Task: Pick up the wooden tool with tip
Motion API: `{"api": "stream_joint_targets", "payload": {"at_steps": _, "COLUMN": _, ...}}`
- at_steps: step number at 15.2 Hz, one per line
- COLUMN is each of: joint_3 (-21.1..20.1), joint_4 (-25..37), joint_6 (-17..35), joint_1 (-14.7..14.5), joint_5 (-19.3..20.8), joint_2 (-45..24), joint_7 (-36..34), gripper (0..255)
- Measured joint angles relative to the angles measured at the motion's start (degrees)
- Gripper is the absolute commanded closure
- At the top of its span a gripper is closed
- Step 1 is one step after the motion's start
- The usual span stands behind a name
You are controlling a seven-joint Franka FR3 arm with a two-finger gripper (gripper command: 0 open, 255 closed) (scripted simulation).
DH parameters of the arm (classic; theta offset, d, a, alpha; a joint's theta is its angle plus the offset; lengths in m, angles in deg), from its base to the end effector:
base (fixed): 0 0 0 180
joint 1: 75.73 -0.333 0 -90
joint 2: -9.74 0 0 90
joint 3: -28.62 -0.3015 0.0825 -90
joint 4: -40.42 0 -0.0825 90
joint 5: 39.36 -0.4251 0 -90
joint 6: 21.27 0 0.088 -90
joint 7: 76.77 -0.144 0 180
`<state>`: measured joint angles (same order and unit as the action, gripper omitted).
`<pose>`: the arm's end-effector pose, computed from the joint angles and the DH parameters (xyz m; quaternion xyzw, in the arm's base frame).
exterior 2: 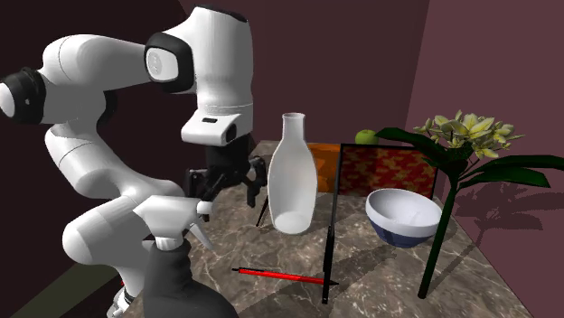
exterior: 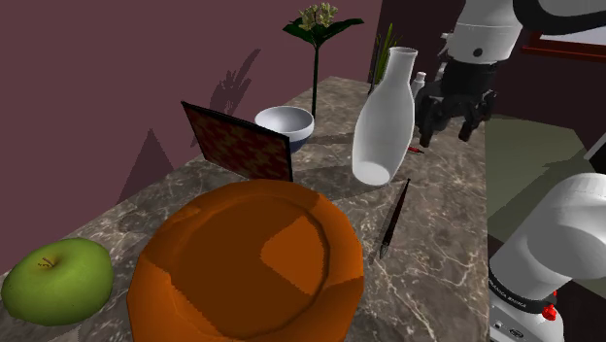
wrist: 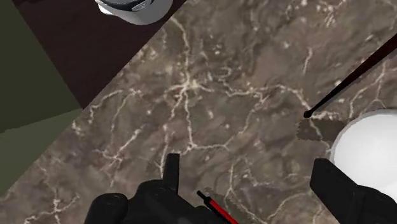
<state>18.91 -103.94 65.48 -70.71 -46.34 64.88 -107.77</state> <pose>0.3062 0.0458 0.5084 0.9647 -0.2622 -0.0217 0.0150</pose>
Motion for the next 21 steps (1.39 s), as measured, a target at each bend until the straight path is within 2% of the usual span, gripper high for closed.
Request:
{"api": "stream_joint_targets", "payload": {"at_steps": 4, "joint_3": -7.87, "joint_4": 1.28, "joint_6": -1.92, "joint_1": 2.73, "joint_5": -6.03, "joint_2": 1.78, "joint_7": -16.41, "gripper": 0}}
{"api": "stream_joint_targets", "payload": {"at_steps": 7, "joint_3": -13.6, "joint_4": 4.0, "joint_6": -1.81, "joint_1": 4.56, "joint_5": -8.85, "joint_2": 1.61, "joint_7": -28.95, "gripper": 0}}
{"api": "stream_joint_targets", "payload": {"at_steps": 9, "joint_3": -18.71, "joint_4": 4.39, "joint_6": -2.52, "joint_1": 5.95, "joint_5": -14.34, "joint_2": -0.44, "joint_7": -37.71, "gripper": 0}}
{"api": "stream_joint_targets", "payload": {"at_steps": 11, "joint_3": -23.15, "joint_4": 5.04, "joint_6": -2.12, "joint_1": 7.81, "joint_5": -18.08, "joint_2": -1.72, "joint_7": -45.57, "gripper": 0}}
{"api": "stream_joint_targets", "payload": {"at_steps": 14, "joint_3": -25.44, "joint_4": 4.55, "joint_6": -1.1, "joint_1": 8.57, "joint_5": -19.98, "joint_2": -2.2, "joint_7": -49.04, "gripper": 0}}
{"api": "stream_joint_targets", "payload": {"at_steps": 19, "joint_3": -27.26, "joint_4": 1.2, "joint_6": 2.05, "joint_1": 8.27, "joint_5": -21.56, "joint_2": -1.93, "joint_7": -49.25, "gripper": 0}}
{"api": "stream_joint_targets", "payload": {"at_steps": 20, "joint_3": -27.4, "joint_4": 0.84, "joint_6": 2.36, "joint_1": 8.22, "joint_5": -21.69, "joint_2": -1.89, "joint_7": -49.21, "gripper": 255}}
{"api": "stream_joint_targets", "payload": {"at_steps": 21, "joint_3": -27.48, "joint_4": 0.69, "joint_6": 2.54, "joint_1": 8.22, "joint_5": -21.76, "joint_2": -1.9, "joint_7": -49.19, "gripper": 255}}
